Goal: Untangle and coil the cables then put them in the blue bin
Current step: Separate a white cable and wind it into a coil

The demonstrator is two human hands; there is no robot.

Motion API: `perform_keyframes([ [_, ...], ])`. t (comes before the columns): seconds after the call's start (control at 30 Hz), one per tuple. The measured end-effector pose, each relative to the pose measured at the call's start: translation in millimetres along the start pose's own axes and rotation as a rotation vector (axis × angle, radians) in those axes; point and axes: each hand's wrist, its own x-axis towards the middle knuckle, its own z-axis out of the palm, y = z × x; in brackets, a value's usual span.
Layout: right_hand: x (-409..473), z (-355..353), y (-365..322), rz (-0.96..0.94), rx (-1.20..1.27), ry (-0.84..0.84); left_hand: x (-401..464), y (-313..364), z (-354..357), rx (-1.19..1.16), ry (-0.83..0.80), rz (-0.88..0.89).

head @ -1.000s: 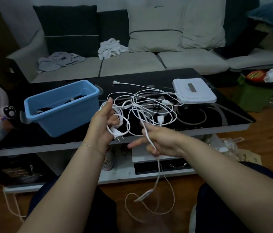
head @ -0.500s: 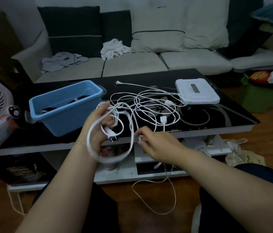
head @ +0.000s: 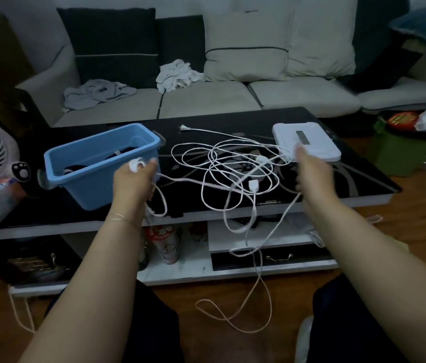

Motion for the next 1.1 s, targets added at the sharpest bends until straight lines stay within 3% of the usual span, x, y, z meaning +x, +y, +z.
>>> perform_keyframes([
  [0.07, 15, -17, -9, 0.070, 0.186, 0.151, 4, 1, -6, -0.043, 0.097, 0.061],
  [0.1, 18, -22, -12, 0.095, 0.174, 0.116, 3, 1, -6, -0.016, 0.080, 0.109],
  [0.23, -6, -13, -6, -0.061, -0.470, -0.478, -22, 0, 14, 0.167, -0.293, 0.167],
  [0.3, -25, -1, 0, -0.259, -0.616, -0.615, -37, 3, 23, 0.182, -0.493, 0.171],
  [0.37, -43, 11, -1, -0.427, -0.452, -0.590, -46, 7, 27, 0.165, -0.628, 0.228],
  [0.47, -60, 24, -5, -0.243, -0.065, -0.736, -56, 11, 36, 0.123, -0.726, 0.294],
  [0.57, -69, 34, 5, -0.129, -0.045, -0.881, -59, 10, 43, 0.321, -0.671, 0.443],
  [0.67, -72, 44, 12, -0.081, -0.019, -0.845, -58, 7, 44, 0.532, -0.586, 0.593],
  [0.77, -70, 48, 15, -0.297, -0.151, -0.641, -59, 8, 44, 0.672, -0.506, 0.687],
  [0.83, -67, 48, 17, -0.409, -0.219, -0.613, -59, 7, 45, 0.743, -0.466, 0.732],
  [1.1, -68, 52, 13, -0.074, -0.212, -0.927, -63, 10, 46, 0.985, -0.384, 0.810],
])
